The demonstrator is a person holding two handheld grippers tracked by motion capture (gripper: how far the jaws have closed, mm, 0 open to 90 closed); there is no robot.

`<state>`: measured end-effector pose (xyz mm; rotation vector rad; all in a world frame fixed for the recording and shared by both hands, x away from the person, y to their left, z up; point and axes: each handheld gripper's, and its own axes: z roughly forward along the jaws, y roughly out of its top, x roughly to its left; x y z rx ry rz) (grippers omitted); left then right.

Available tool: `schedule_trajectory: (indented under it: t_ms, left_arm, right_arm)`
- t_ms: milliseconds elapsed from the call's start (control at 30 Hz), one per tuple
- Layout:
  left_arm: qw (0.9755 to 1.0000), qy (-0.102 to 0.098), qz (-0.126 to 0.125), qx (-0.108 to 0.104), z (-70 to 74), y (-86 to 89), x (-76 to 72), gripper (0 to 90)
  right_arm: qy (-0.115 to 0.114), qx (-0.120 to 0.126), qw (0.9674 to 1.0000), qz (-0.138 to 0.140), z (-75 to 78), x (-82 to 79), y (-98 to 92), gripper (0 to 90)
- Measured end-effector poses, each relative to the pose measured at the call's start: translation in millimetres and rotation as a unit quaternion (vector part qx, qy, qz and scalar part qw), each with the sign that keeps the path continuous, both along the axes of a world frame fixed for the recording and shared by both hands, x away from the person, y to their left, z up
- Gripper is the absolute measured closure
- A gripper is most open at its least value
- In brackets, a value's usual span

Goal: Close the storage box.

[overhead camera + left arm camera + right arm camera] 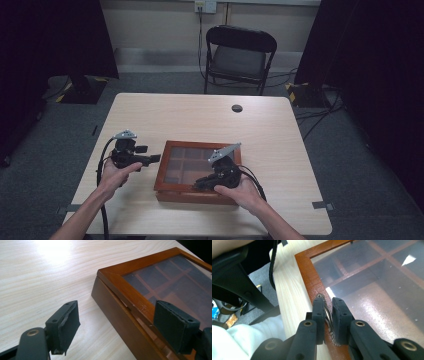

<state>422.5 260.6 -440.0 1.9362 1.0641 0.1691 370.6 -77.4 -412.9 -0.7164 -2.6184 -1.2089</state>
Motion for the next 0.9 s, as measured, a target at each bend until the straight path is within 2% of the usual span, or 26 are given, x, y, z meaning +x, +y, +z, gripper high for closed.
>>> schedule_trajectory:
  t_ms: [33, 167, 233, 533, 667, 767, 833, 900]
  left_arm:
    - [1.0, 0.0, -0.004, 0.006, -0.1, -0.2, 0.2, 20.5]
    - [0.9999, 0.003, -0.013, 0.006, -1.0, -4.2, -0.3, 19.5]
    - [0.9997, -0.003, -0.015, 0.016, 0.2, -5.8, -1.5, 19.4]
    - [0.9999, 0.001, -0.01, 0.012, -1.1, -3.1, 0.0, 19.4]
    - [0.9999, 0.004, -0.011, 0.008, -1.0, -2.6, 0.1, 19.4]
    - [1.0, -0.001, -0.009, -0.002, 1.4, -2.2, -0.7, 19.5]
    - [1.0, -0.004, -0.007, 0.0, 2.6, -2.1, -1.5, 19.4]
    - [1.0, -0.005, -0.006, 0.002, 2.8, -2.0, -1.8, 19.4]
  right_arm:
    - [0.002, -0.002, 1.0, 0.002, -3.5, 0.0, 0.9, 81.4]
    - [0.008, -0.012, 0.9999, 0.004, -10.4, -0.4, 3.5, 81.5]
    - [0.008, -0.013, 0.9999, 0.005, -12.1, -0.4, 4.3, 81.4]
    - [0.011, -0.02, 0.9997, 0.001, -19.0, -0.9, 5.4, 81.5]
    - [0.014, -0.015, 0.9998, -0.004, -19.9, -1.7, 4.5, 81.0]
    - [0.011, -0.012, 0.9995, -0.027, -19.7, -2.8, 4.0, 64.1]
    - [0.009, -0.006, 0.9993, -0.034, -18.2, -2.0, 3.3, 59.6]
    - [-0.002, -0.002, 0.9986, -0.053, -15.0, -0.5, 1.7, 52.8]
